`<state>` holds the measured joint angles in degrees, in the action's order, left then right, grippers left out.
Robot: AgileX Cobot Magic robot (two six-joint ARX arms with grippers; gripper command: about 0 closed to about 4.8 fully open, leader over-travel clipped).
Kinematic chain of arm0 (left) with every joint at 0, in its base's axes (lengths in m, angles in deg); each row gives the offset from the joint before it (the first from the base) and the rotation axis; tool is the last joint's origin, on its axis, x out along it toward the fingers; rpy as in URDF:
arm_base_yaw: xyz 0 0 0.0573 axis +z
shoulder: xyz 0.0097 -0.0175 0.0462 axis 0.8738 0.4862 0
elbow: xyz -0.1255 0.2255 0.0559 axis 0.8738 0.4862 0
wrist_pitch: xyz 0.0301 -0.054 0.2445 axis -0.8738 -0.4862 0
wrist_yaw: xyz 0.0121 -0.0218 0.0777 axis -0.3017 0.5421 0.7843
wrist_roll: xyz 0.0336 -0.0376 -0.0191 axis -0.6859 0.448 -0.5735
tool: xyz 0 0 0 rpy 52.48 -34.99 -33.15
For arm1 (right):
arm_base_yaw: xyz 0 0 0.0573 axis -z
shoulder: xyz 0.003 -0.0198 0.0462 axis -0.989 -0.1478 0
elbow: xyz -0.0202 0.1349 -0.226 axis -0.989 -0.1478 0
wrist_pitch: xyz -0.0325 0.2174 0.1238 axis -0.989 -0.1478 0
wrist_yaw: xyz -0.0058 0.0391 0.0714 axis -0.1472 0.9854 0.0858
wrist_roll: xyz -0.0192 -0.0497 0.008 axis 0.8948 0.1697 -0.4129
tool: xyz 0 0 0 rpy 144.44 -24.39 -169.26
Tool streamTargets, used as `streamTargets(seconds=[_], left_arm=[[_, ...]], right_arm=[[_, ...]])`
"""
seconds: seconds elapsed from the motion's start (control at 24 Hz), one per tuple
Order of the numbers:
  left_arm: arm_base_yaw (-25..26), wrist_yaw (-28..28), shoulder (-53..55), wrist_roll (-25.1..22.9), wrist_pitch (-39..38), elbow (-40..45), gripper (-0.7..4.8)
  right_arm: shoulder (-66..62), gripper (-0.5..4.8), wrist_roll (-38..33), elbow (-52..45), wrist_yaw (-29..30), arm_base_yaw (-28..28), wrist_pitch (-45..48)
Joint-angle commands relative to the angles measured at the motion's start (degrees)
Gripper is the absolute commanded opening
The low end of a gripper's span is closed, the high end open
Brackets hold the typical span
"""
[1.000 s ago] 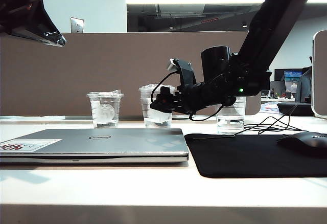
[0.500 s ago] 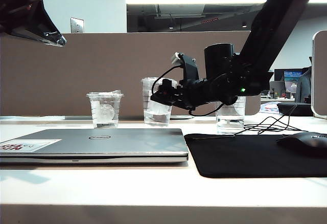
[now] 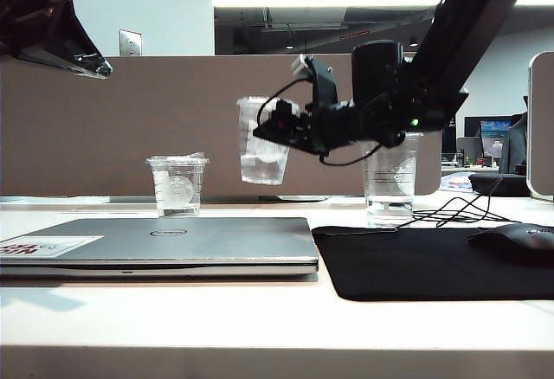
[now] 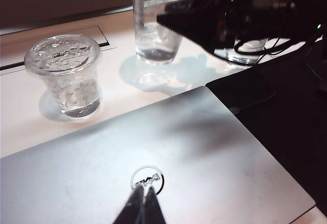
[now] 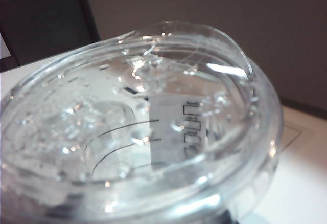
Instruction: Pick up the coffee cup on the middle and place it on the right side of the laptop.
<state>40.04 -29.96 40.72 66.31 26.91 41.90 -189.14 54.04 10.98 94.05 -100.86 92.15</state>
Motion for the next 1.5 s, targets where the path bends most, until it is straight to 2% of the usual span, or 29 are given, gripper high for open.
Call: streamTargets(seconds=[0.04, 0.42, 0.71, 0.92, 1.17, 1.5], left_arm=[[0.0, -0.2, -0.1, 0.0, 0.6, -0.2, -0.05], [0.0, -0.2, -0.1, 0.0, 0.6, -0.2, -0.05], [0.0, -0.2, -0.1, 0.0, 0.6, -0.2, -0.05], [0.0, -0.2, -0.1, 0.0, 0.6, -0.2, -0.05], [0.0, -0.2, -0.1, 0.0, 0.6, -0.2, -0.05], [0.0, -0.2, -0.2, 0.0, 0.6, -0.3, -0.05]], right_arm=[[1.8, 2.91, -0.1, 0.5, 0.1, 0.0, 1.3], [7.7, 2.91, 4.3, -1.2, 0.5, 0.0, -6.8], [12.8, 2.91, 4.4, -9.0, 1.5, 0.7, -5.1], [17.9, 2.91, 4.3, -18.7, 1.3, 0.7, 1.2], [23.9, 2.91, 4.4, -27.3, 0.9, 0.7, 3.7], [31.5, 2.91, 4.4, -38.5, -1.9, 0.7, 6.3]])
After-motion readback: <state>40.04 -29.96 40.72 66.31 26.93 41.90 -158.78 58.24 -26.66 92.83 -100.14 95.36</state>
